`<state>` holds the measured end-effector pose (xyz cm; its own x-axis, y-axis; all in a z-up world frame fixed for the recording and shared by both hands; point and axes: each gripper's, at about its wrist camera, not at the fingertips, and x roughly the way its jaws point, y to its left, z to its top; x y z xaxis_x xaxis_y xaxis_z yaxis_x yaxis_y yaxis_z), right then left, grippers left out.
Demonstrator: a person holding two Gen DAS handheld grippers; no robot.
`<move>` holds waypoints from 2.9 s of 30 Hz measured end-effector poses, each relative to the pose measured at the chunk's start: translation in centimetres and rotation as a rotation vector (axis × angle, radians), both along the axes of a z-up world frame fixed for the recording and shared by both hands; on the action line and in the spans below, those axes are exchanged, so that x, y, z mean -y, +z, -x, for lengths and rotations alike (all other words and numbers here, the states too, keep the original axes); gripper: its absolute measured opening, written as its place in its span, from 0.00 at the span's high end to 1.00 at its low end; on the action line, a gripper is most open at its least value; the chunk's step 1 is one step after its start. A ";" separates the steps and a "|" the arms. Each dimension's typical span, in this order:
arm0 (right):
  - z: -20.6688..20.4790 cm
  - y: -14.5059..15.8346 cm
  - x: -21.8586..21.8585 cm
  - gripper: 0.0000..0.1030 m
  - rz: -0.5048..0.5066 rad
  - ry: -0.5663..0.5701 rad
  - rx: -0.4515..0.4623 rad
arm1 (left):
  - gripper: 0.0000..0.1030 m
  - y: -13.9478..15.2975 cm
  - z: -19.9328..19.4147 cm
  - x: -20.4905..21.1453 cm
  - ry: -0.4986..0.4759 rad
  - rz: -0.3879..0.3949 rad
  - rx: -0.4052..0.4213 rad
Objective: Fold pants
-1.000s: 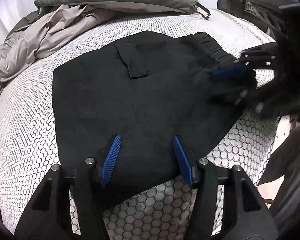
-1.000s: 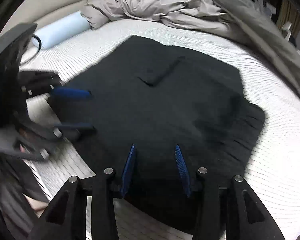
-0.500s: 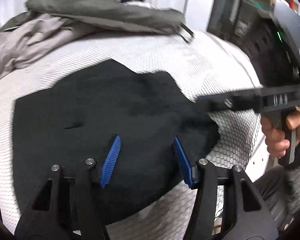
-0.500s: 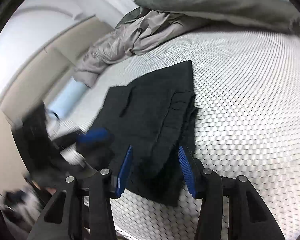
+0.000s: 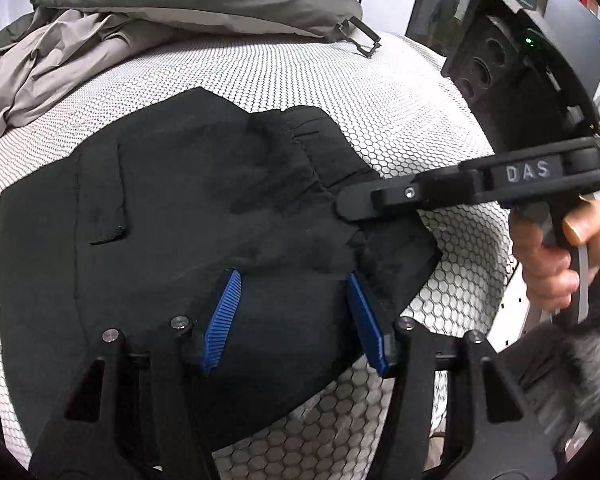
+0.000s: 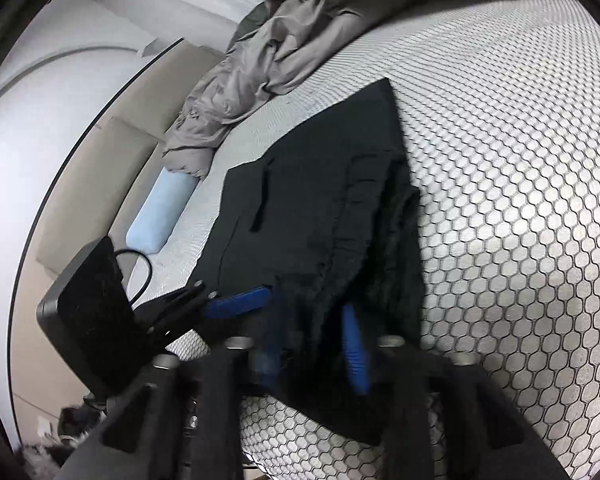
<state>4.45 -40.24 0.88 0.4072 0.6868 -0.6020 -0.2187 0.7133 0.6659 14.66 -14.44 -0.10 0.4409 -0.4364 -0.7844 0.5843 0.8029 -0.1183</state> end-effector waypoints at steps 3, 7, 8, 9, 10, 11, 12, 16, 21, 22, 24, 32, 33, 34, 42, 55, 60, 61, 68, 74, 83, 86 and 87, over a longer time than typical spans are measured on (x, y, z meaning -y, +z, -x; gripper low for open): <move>1.7 2.3 0.0 0.95 -0.084 0.072 0.084 | 0.49 2.1 -0.2 -1.9 0.024 0.057 0.017; 1.7 1.1 -0.3 0.95 0.150 -0.002 0.053 | 0.43 3.2 0.2 -3.2 0.060 0.104 0.042; 1.5 0.5 -0.3 0.93 0.182 -0.013 0.030 | 0.43 2.9 0.3 -3.0 0.056 0.097 0.039; 1.1 -0.2 -0.2 0.92 0.181 -0.009 0.000 | 0.43 2.4 0.3 -2.4 0.049 0.074 0.037; 1.1 0.2 0.0 0.90 0.157 0.001 0.005 | 0.43 2.2 0.3 -2.0 0.046 0.059 0.039; 1.3 0.7 0.2 0.87 0.149 0.006 0.015 | 0.43 1.9 0.2 -1.5 0.046 0.052 0.043; 1.6 1.4 0.7 0.79 0.145 0.000 0.037 | 0.43 1.8 0.2 -1.3 0.051 0.057 0.045; 1.5 2.2 3.1 0.65 0.077 -0.097 0.071 | 0.43 0.6 0.1 0.5 0.029 0.033 0.026; -0.2 -0.2 4.1 0.63 -0.055 -0.059 -0.056 | 0.43 -0.3 0.0 1.3 0.015 -0.018 0.022; -0.3 -0.4 3.8 0.63 -0.052 -0.057 -0.065 | 0.43 -0.4 -0.1 1.1 0.017 -0.017 0.012; -0.4 -0.7 3.2 0.62 -0.048 -0.042 -0.061 | 0.43 -0.5 -0.1 0.9 0.019 -0.021 0.009; -0.2 -0.1 2.4 0.58 -0.054 0.001 -0.026 | 0.43 -0.7 -0.1 1.0 0.023 -0.040 0.020; -0.2 -0.5 2.3 0.58 -0.047 0.009 -0.050 | 0.43 -0.7 0.0 0.9 0.025 -0.039 0.022; -0.3 -1.2 2.0 0.58 -0.046 0.026 -0.073 | 0.43 -0.7 -0.1 1.0 0.026 -0.040 0.022; 1.1 0.8 0.2 0.87 -0.032 0.059 0.035 | 0.43 0.6 0.4 0.4 0.038 0.022 0.070; 2.9 3.9 0.2 0.76 0.283 -0.105 0.182 | 0.37 2.3 1.0 -2.7 0.067 -0.008 0.134; 1.8 5.5 -4.2 0.70 0.341 -0.058 0.273 | 0.37 2.9 -2.3 -7.7 0.248 -0.049 0.154; 1.1 5.2 -5.6 0.66 0.357 -0.040 0.266 | 0.37 2.6 -3.5 -9.0 0.307 -0.069 0.157; -4.5 -0.7 -16.1 0.57 0.635 0.117 0.173 | 0.35 -0.3 -5.8 -12.2 0.272 -0.072 0.057; -2.4 0.3 -12.6 0.57 0.867 0.027 0.228 | 0.36 0.1 -2.2 -14.4 0.280 -0.122 0.105; -0.2 -0.2 -17.4 0.56 0.674 0.228 0.223 | 0.36 -1.4 2.4 -12.0 0.075 -0.119 0.099; 0.4 -0.7 -16.2 0.56 0.716 0.255 0.255 | 0.35 -0.7 2.7 -14.2 0.065 -0.081 0.076; 0.5 -0.4 -14.8 0.56 0.735 0.231 0.240 | 0.35 -0.4 2.9 -15.2 0.077 -0.062 0.073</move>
<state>3.98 -25.43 0.47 0.4793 0.2319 -0.8464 -0.4914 0.8700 -0.0399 11.73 0.74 -0.46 0.5278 -0.3504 -0.7737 0.5258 0.8502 -0.0265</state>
